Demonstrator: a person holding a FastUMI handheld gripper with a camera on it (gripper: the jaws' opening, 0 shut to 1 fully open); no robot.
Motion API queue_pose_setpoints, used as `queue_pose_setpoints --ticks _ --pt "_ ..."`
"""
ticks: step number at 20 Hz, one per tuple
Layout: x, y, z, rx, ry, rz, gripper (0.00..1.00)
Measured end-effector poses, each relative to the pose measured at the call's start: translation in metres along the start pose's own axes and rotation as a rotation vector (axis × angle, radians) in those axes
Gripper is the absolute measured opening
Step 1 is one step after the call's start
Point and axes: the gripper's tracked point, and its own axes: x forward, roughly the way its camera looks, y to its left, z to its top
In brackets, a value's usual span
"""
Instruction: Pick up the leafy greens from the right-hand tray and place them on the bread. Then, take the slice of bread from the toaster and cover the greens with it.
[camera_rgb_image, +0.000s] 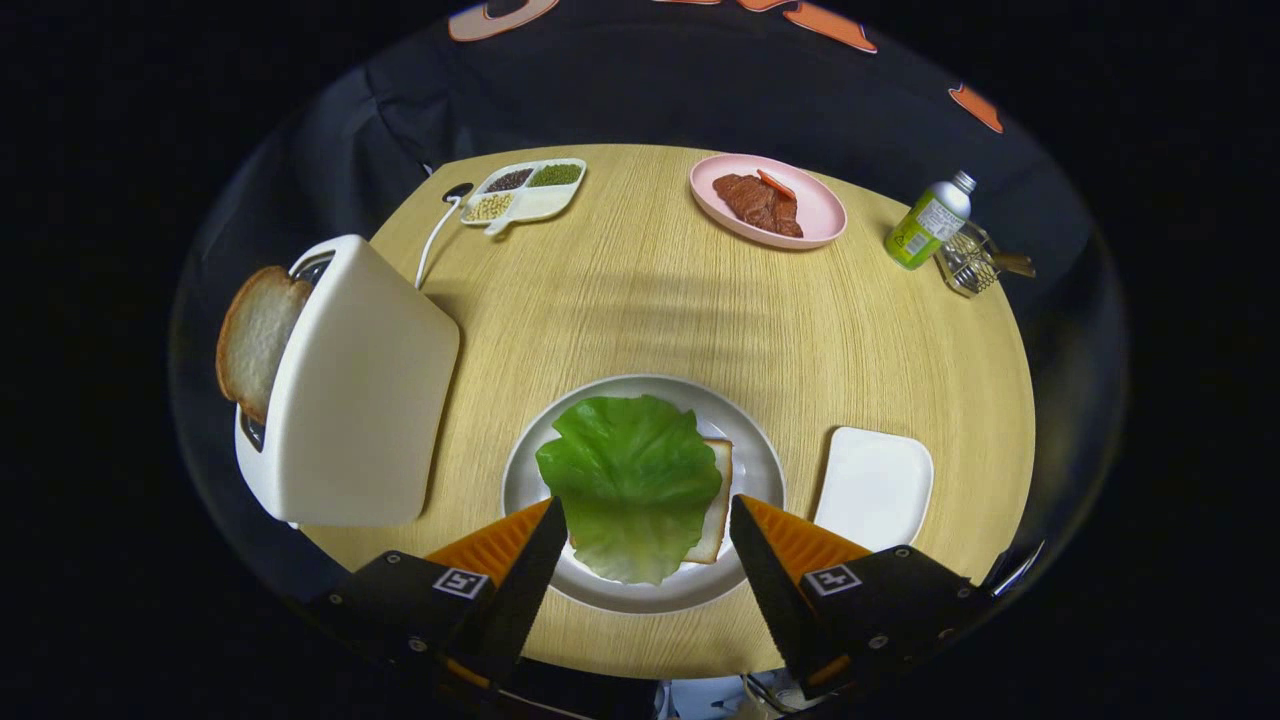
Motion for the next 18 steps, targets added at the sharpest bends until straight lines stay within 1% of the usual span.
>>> queue_pose_setpoints --ticks 3,11,15,18 --pt "-0.017 0.015 0.014 0.001 -0.016 0.017 0.99" --pt "-0.07 0.084 0.071 -0.026 -0.093 0.095 0.99" --pt "-0.088 0.115 0.093 -0.059 -0.119 0.112 0.99" --pt "-0.094 0.145 0.106 -0.075 -0.128 0.149 0.99"
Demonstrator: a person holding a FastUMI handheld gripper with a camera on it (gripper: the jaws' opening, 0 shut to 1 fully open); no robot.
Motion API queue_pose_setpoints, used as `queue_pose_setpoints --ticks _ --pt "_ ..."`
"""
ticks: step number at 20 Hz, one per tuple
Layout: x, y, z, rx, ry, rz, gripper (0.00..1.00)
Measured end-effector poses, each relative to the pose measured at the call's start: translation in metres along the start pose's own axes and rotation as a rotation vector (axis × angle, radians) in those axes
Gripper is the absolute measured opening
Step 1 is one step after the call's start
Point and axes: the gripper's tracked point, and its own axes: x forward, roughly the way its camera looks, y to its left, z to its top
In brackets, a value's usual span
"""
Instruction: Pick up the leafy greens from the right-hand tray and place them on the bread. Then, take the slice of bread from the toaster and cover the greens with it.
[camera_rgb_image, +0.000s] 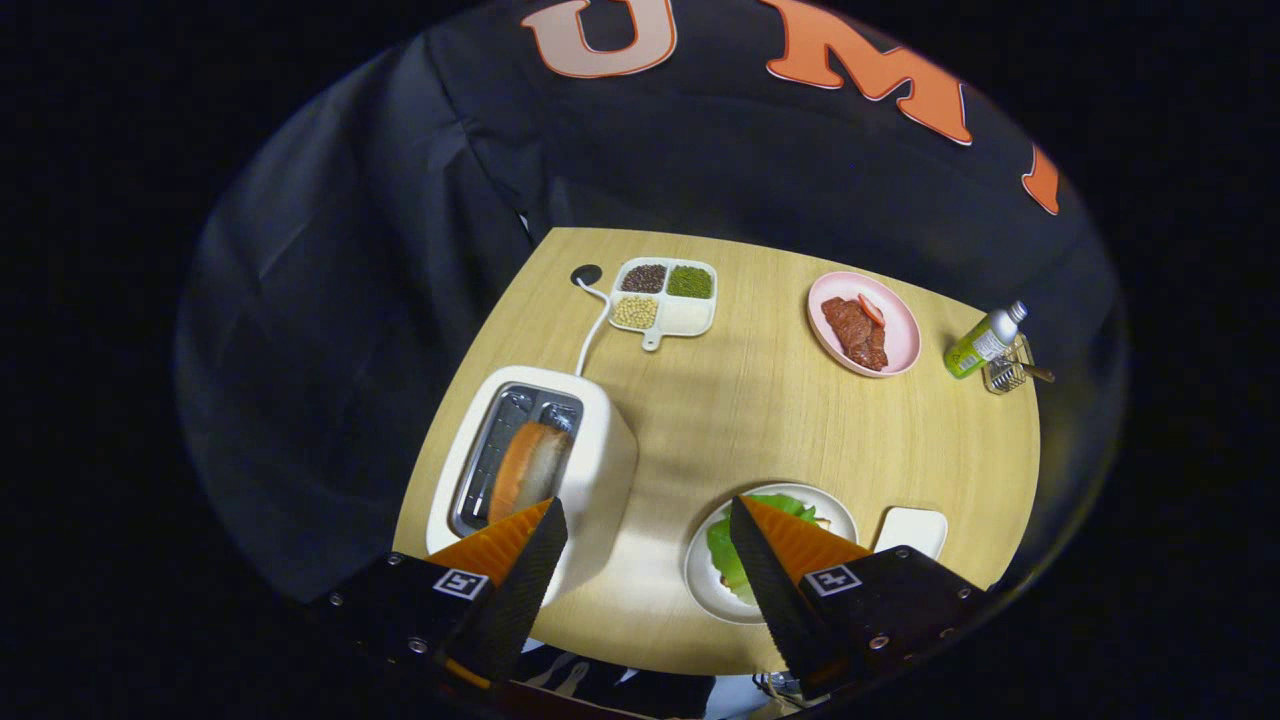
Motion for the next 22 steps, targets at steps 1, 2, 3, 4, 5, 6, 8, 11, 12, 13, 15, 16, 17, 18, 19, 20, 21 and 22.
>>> queue_pose_setpoints --ticks 1,2,3,4,5,6,8,11,12,13,15,16,17,18,19,20,21,22 --pt "0.0 0.008 0.004 -0.006 -0.003 0.008 0.99" --pt "0.002 0.017 0.008 -0.015 -0.004 0.019 0.98" --pt "0.005 0.025 0.01 -0.019 -0.003 0.032 0.99" --pt "0.008 0.032 0.011 -0.022 0.005 0.043 0.99" --pt "0.012 0.037 0.011 -0.027 0.012 0.045 0.99" --pt "0.017 0.042 0.01 -0.035 0.02 0.045 0.98" --pt "0.027 0.05 0.006 -0.049 0.045 0.048 0.98" --pt "0.039 0.059 0.001 -0.063 0.075 0.058 0.96" --pt "0.042 0.06 0.0 -0.073 0.081 0.057 0.89" --pt "0.045 0.062 -0.002 -0.081 0.085 0.055 0.82" --pt "0.05 0.067 -0.006 -0.086 0.096 0.062 0.64" --pt "0.049 0.07 -0.006 -0.082 0.098 0.067 0.56" --pt "0.05 0.07 -0.006 -0.077 0.097 0.066 0.5" --pt "0.049 0.07 -0.005 -0.074 0.095 0.065 0.39" --pt "0.049 0.069 -0.004 -0.071 0.094 0.064 0.33" --pt "0.048 0.069 -0.004 -0.07 0.093 0.063 0.24" --pt "0.047 0.069 -0.004 -0.07 0.093 0.06 0.21" --pt "0.046 0.069 -0.004 -0.072 0.092 0.058 0.16"
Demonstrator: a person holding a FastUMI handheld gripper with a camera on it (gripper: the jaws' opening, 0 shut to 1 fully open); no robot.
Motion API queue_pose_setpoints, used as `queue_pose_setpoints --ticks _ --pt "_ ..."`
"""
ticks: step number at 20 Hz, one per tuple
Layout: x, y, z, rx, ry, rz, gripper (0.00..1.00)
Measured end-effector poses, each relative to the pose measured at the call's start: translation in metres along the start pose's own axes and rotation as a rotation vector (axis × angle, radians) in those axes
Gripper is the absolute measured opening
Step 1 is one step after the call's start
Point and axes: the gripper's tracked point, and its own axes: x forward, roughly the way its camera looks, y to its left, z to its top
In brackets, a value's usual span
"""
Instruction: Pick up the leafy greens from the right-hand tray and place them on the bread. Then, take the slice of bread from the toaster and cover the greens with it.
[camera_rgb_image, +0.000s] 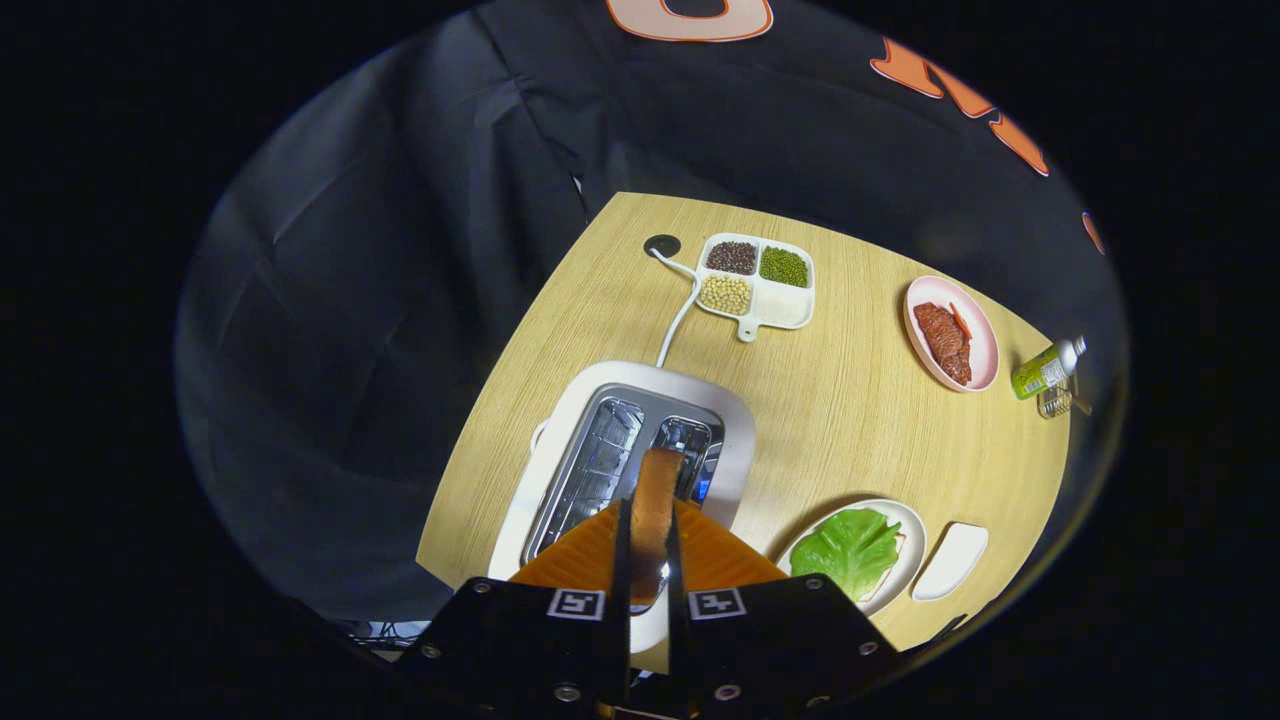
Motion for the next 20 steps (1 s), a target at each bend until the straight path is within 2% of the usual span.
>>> queue_pose_setpoints --ticks 2,20 --pt "-0.003 0.001 -0.002 -0.002 -0.002 0.005 0.13" --pt "-0.072 -0.005 0.027 0.056 -0.164 0.07 0.12"
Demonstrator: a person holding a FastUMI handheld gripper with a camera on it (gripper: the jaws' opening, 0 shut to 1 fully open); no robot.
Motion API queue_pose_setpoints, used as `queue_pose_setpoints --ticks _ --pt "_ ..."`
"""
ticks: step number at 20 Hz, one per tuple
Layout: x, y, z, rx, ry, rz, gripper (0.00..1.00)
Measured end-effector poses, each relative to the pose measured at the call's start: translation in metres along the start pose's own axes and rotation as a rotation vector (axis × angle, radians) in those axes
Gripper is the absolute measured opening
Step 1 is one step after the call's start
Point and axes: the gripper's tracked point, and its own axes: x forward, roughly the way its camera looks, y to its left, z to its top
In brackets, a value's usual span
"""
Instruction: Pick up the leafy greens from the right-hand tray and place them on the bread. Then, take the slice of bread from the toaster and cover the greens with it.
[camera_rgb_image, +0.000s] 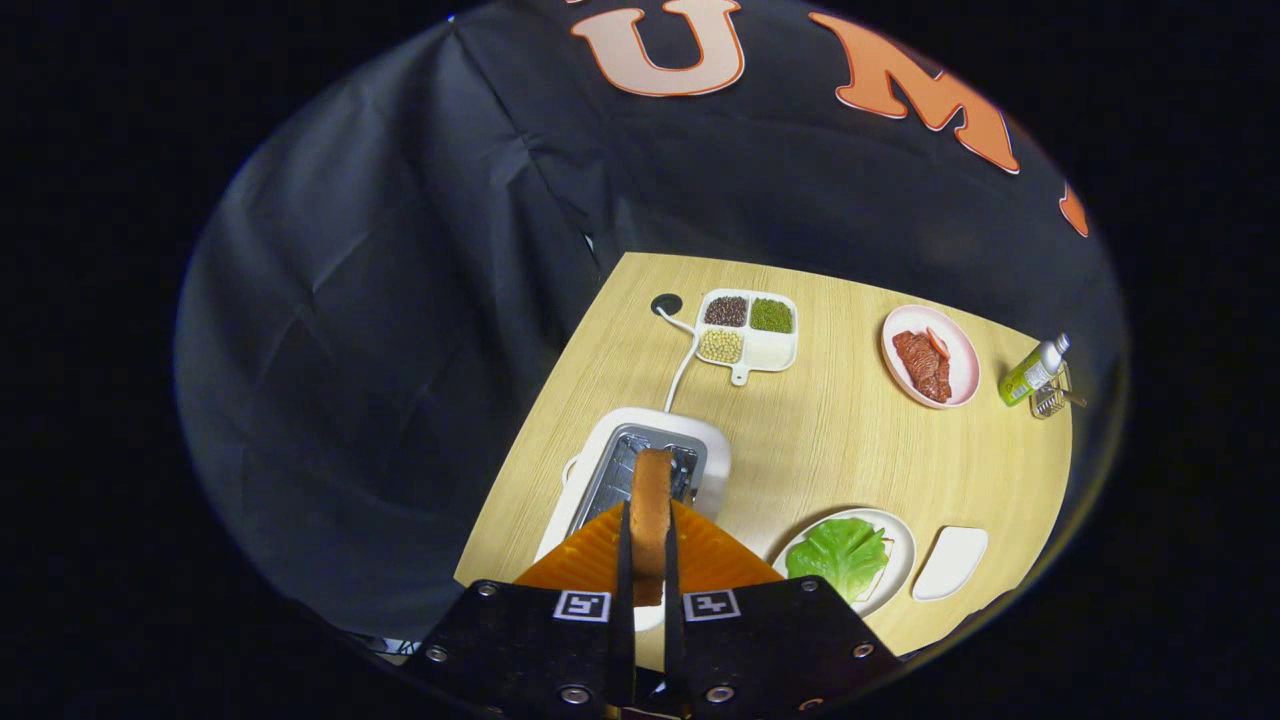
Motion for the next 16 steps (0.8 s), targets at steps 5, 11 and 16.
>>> queue_pose_setpoints --ticks 5,11,16 --pt "-0.023 -0.007 0.01 0.011 -0.053 0.016 0.12" --pt "-0.046 -0.041 0.004 0.029 -0.081 0.009 0.12" --pt "-0.057 -0.079 -0.011 0.081 -0.087 -0.013 0.12"
